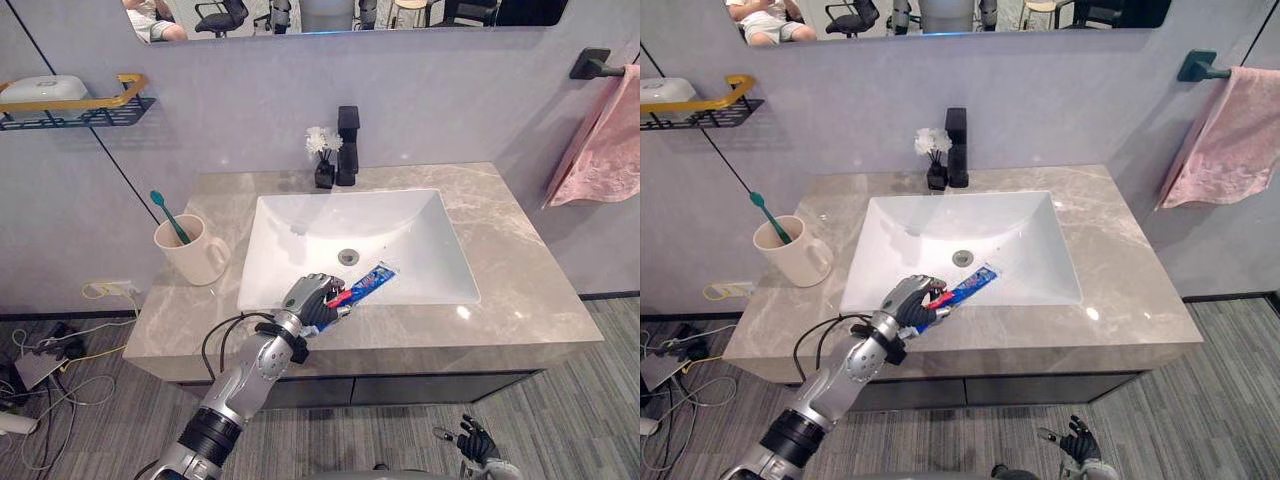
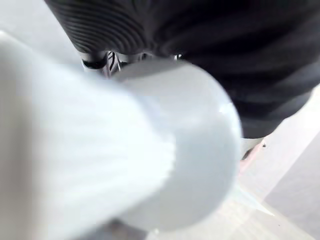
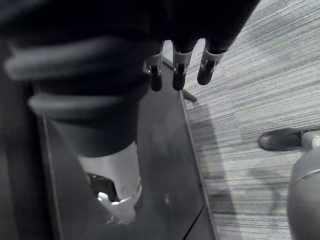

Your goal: Organize washtable

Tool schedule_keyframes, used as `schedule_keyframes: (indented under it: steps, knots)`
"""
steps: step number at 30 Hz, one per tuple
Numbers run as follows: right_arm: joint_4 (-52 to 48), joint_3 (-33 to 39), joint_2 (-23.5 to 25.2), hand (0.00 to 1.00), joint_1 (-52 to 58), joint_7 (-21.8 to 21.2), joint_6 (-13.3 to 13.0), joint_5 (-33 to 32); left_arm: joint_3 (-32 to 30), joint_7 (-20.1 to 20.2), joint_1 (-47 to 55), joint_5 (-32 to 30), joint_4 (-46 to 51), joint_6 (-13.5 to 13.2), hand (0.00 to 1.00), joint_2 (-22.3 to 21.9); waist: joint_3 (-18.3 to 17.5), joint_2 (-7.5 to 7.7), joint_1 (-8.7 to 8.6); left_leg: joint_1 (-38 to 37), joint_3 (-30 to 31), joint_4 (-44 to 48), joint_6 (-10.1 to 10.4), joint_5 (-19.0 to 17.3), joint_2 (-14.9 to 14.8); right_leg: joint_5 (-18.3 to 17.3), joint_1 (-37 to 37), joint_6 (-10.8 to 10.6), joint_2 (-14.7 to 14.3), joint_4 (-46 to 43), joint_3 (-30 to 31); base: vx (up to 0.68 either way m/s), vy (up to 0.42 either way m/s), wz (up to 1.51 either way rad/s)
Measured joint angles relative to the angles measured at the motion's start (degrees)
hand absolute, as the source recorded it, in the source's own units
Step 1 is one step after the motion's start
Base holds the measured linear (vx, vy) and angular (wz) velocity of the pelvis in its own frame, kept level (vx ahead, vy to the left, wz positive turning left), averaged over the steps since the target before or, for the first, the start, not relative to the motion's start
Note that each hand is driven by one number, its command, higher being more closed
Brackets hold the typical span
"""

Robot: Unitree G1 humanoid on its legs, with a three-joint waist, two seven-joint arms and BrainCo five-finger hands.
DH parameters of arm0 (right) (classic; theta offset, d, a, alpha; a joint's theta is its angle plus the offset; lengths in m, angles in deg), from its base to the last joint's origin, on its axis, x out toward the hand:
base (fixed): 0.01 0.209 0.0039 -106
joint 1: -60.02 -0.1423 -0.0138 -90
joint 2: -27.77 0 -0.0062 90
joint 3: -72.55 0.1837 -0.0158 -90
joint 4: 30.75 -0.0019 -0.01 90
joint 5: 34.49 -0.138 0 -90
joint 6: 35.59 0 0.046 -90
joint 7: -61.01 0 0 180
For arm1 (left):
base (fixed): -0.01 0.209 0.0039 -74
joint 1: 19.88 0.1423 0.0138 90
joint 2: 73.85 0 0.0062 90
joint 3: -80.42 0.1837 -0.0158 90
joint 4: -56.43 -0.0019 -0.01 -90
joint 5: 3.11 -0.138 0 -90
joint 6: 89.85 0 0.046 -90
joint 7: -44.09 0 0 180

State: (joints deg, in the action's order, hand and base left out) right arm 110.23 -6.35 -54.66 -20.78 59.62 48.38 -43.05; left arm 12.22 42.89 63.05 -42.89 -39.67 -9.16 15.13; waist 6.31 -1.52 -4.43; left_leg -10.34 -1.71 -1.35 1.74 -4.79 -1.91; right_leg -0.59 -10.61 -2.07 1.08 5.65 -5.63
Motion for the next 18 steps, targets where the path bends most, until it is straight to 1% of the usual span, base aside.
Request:
schedule_keyframes:
  steps: [3,7,10,12,15,18]
  knots:
    - [-0.8,2.1,0.0,0.00,0.9,0.1,0.0,-0.5,0.0,-0.1,1.8,1.3,1.3,0.0,1.00,-0.1,0.0,-0.33,-0.08,0.0,-0.3,0.1,0.2,-0.2,-0.2,0.0,0.1,0.0,-0.2,0.0,0.9,-0.04,-0.024,-0.11]
    - [-1.1,5.3,0.0,0.00,2.1,0.6,0.0,-1.2,-0.2,-0.3,3.1,2.0,3.9,0.1,1.00,-0.1,0.0,-0.39,-0.05,0.2,-1.6,0.1,0.3,-0.3,-0.4,0.2,0.8,0.3,-0.4,0.0,1.7,-0.03,-0.015,-0.13]
    - [-4.5,8.4,0.1,0.00,3.9,1.4,0.0,-2.1,-1.0,-0.6,3.8,2.7,6.7,0.1,1.00,-0.4,0.0,-0.45,-0.24,0.1,-2.1,0.2,0.4,-0.3,-0.5,0.2,1.1,0.3,-0.5,-0.4,2.6,-0.02,-0.012,-0.14]
    - [-6.5,10.5,0.1,0.00,4.3,1.9,-0.1,-2.3,-2.7,-1.7,3.9,3.3,8.4,0.1,1.00,-0.9,0.0,-0.45,-0.29,0.1,-3.0,0.3,0.4,-0.5,-0.6,0.2,1.5,0.3,-0.6,-0.7,3.1,-0.04,-0.012,-0.20]
    - [-10.3,14.2,0.3,0.00,5.5,2.5,-0.1,-2.8,-5.7,-3.1,3.9,4.2,11.7,0.2,1.00,-2.6,-0.1,-0.48,-0.20,0.2,-3.5,0.4,0.3,-0.7,-0.9,0.2,2.4,0.3,-1.0,-1.4,4.3,-0.06,-0.014,-0.16]
    - [-18.0,18.9,0.8,0.00,7.7,2.7,-0.1,-4.7,-8.1,-4.4,4.2,5.2,14.9,0.3,1.00,-4.9,-0.3,-0.74,-0.11,0.6,-4.4,0.6,0.3,-0.7,-0.9,0.2,3.1,0.4,-1.0,-1.8,4.7,-0.04,-0.011,-0.11]
